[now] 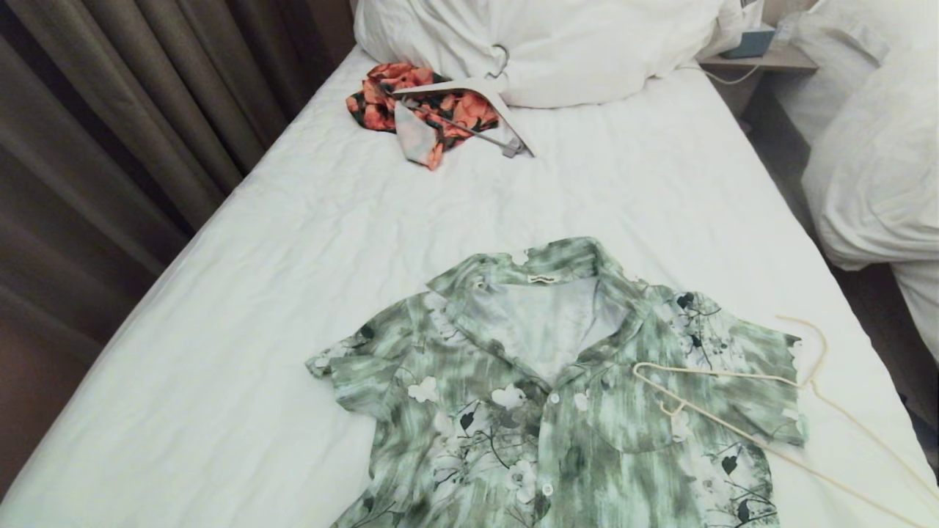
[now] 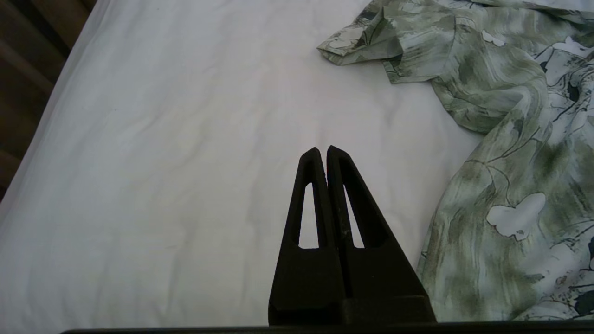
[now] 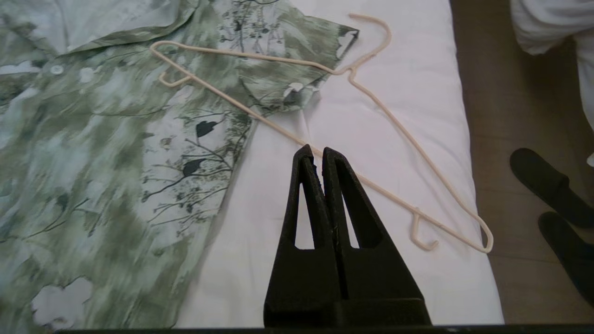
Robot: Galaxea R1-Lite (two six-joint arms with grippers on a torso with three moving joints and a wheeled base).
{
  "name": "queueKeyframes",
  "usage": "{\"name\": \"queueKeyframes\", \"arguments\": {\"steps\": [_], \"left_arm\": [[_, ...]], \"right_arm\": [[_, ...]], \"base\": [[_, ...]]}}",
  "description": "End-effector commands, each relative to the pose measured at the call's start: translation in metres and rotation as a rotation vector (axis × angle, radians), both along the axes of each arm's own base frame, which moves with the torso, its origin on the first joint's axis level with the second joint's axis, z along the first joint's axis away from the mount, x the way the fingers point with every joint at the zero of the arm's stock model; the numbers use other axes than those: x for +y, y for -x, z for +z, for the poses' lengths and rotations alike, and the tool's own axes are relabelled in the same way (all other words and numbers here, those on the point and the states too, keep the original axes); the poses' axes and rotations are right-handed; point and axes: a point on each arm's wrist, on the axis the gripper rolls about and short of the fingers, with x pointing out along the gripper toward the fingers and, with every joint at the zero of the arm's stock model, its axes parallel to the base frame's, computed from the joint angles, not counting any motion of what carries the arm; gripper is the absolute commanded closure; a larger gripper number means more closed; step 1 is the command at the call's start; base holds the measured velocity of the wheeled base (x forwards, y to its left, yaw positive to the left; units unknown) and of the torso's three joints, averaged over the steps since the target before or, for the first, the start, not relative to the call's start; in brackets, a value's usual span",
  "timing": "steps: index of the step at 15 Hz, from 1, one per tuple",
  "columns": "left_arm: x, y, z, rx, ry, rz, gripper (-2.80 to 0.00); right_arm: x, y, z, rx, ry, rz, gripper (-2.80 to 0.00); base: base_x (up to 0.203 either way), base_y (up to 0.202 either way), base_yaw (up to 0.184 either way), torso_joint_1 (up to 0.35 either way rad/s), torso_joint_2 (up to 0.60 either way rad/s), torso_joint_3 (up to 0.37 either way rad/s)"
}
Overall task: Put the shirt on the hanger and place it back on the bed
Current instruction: Lift the shirt and hanger
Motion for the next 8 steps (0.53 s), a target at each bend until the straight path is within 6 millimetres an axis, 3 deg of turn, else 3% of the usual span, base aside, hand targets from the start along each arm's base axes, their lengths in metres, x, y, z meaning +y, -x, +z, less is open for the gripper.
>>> {"name": "queueKeyframes", "arguments": {"steps": [1, 5, 8], "left_arm": [[0.0, 0.0, 0.0, 0.001, -0.001, 0.0, 0.0], [0.0, 0.0, 0.0, 0.001, -0.001, 0.0, 0.0], [0.0, 0.0, 0.0, 0.001, -0.001, 0.0, 0.0]], "right_arm": [[0.0, 0.0, 0.012, 0.011, 0.004, 0.01, 0.0], [0.001, -0.021, 0.054, 0.159, -0.033, 0.034, 0.0], [0.001, -0.064, 0.084, 0.34, -0.15, 0.023, 0.0]], "base": [[0.0, 0.0, 0.0, 0.0, 0.0, 0.0], [0.0, 0.0, 0.0, 0.0, 0.0, 0.0], [0.0, 0.0, 0.0, 0.0, 0.0, 0.0]]}}
